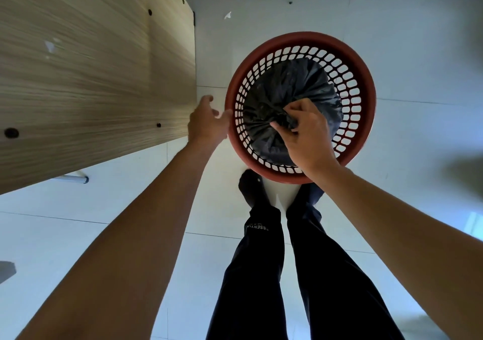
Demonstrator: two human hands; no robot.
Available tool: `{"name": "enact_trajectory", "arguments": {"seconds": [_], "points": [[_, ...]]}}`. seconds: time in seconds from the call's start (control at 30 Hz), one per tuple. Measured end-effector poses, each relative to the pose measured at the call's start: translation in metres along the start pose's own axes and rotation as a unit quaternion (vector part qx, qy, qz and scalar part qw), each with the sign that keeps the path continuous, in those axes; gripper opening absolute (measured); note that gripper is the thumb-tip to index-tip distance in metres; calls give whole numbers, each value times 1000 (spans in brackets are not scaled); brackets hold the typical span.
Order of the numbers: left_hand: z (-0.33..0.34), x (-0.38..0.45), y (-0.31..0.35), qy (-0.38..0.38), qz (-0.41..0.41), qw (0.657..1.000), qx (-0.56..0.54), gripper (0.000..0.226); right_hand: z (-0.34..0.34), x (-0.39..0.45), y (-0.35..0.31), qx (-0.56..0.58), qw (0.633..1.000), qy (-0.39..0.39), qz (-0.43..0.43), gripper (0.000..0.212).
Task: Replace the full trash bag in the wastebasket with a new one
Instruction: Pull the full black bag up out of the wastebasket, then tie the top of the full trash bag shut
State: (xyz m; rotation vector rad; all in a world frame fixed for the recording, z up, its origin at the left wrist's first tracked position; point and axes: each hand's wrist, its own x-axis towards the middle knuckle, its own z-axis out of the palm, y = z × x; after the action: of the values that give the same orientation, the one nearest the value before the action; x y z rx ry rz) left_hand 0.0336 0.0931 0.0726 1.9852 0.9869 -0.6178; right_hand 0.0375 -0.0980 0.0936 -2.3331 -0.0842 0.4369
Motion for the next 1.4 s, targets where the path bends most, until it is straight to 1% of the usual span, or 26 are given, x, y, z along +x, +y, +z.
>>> {"name": "enact_trajectory", "arguments": {"seconds": [0.03,0.07,0.1,0.2,0.3,0.43,0.57,0.67,0.73,0.8,0.83,0.9,0.97,1.03,1.13,1.2,1.3,1.4], "points": [[6,6,-4,-42,-20,998,37,51,-3,-2,-1,6,1000,-1,-3,19],[12,12,-8,-75,-26,995,68,46,-6,-4,-1,10,1000,0,-5,20],[17,15,-11,-89,-25,992,88,37,-8,-6,-3,11,1000,3,-8,21],[25,18,-16,-58,-19,993,103,20,-13,-8,-14,5,999,26,-28,25],[29,12,-16,-41,-21,996,81,12,-23,-6,-27,0,998,41,-49,27],[39,10,-13,-28,-24,997,71,18,-49,-18,-35,-12,996,64,-56,32],[55,7,5,-27,-23,999,33,14,-75,-41,-35,7,993,116,-36,39],[64,2,25,-22,-13,999,30,14,-89,-49,-35,4,986,165,-12,37],[67,0,31,-22,0,997,67,18,-100,-48,-43,19,976,217,-19,34],[70,-6,32,-19,22,993,118,22,-115,-34,-55,56,958,277,-43,26],[71,-9,32,-20,30,991,131,24,-122,-26,-62,71,952,293,-50,23],[70,-16,36,-27,27,991,132,28,-128,-13,-76,65,950,300,-53,21],[63,-25,49,-43,7,991,125,39,-130,-13,-86,50,957,280,-50,26],[51,-36,66,-64,26,989,129,50,-131,-21,-93,54,961,269,-37,30],[20,-63,94,-78,105,984,118,48,-149,-32,-107,60,956,287,-23,32],[-1,-86,111,-81,138,981,106,45,-166,-36,-122,66,955,289,-25,33],[-35,-125,129,-91,141,981,97,44,-197,-44,-151,66,954,287,-54,32],[-66,-154,132,-78,132,985,79,48,-226,-54,-179,75,949,296,-76,31]]}}
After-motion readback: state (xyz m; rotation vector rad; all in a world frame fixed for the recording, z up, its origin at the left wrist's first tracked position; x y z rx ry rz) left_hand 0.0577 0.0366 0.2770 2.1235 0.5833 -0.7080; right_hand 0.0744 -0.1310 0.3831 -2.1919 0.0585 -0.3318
